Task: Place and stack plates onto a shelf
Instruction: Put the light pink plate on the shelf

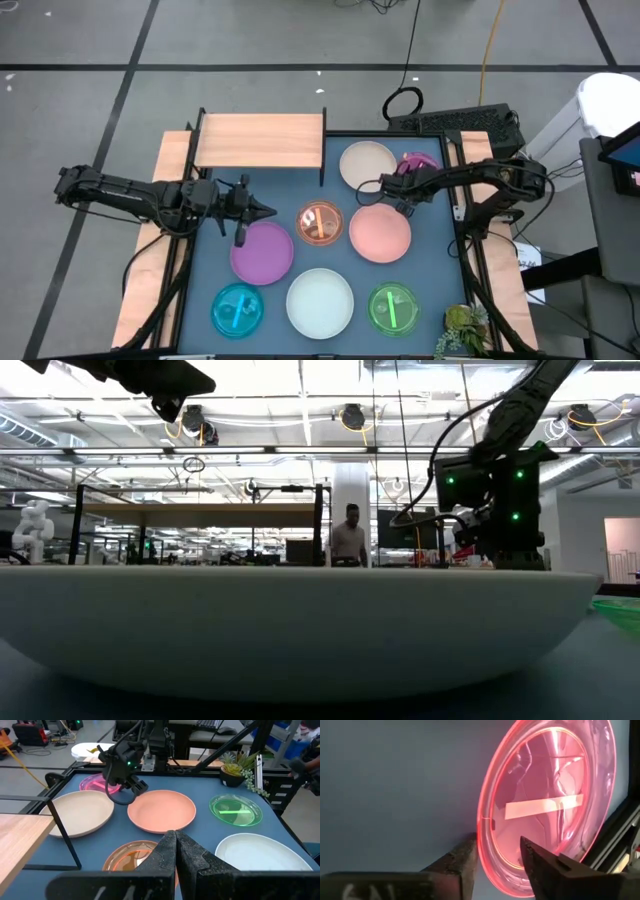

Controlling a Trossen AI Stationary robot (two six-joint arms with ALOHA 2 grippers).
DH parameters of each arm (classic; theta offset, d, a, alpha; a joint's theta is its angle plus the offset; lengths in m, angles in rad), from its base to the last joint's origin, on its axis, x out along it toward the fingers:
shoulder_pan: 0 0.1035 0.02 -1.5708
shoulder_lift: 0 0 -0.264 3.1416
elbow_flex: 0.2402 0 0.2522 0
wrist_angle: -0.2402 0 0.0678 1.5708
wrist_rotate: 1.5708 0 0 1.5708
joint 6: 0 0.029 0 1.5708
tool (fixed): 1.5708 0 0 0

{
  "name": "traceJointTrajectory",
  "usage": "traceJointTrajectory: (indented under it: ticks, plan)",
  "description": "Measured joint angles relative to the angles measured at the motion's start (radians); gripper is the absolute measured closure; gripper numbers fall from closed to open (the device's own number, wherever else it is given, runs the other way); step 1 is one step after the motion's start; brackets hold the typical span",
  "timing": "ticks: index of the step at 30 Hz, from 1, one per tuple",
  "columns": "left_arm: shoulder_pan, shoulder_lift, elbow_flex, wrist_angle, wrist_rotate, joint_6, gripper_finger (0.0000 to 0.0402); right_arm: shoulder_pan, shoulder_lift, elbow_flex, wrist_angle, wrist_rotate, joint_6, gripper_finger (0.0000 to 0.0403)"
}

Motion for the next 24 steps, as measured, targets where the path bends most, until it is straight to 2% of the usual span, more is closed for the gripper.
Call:
traceJointTrajectory:
  ticks: [14,24]
  plan:
    - [0.0,0.0,0.0,-0.004,0.001,0.0,0.04,-0.003,0.001,-0.027,0.017,-0.029,-0.004,0.0394]
    - [0.0,0.0,0.0,-0.005,0.001,0.0,0.04,-0.003,-0.007,-0.028,0.018,-0.028,-0.005,0.0401]
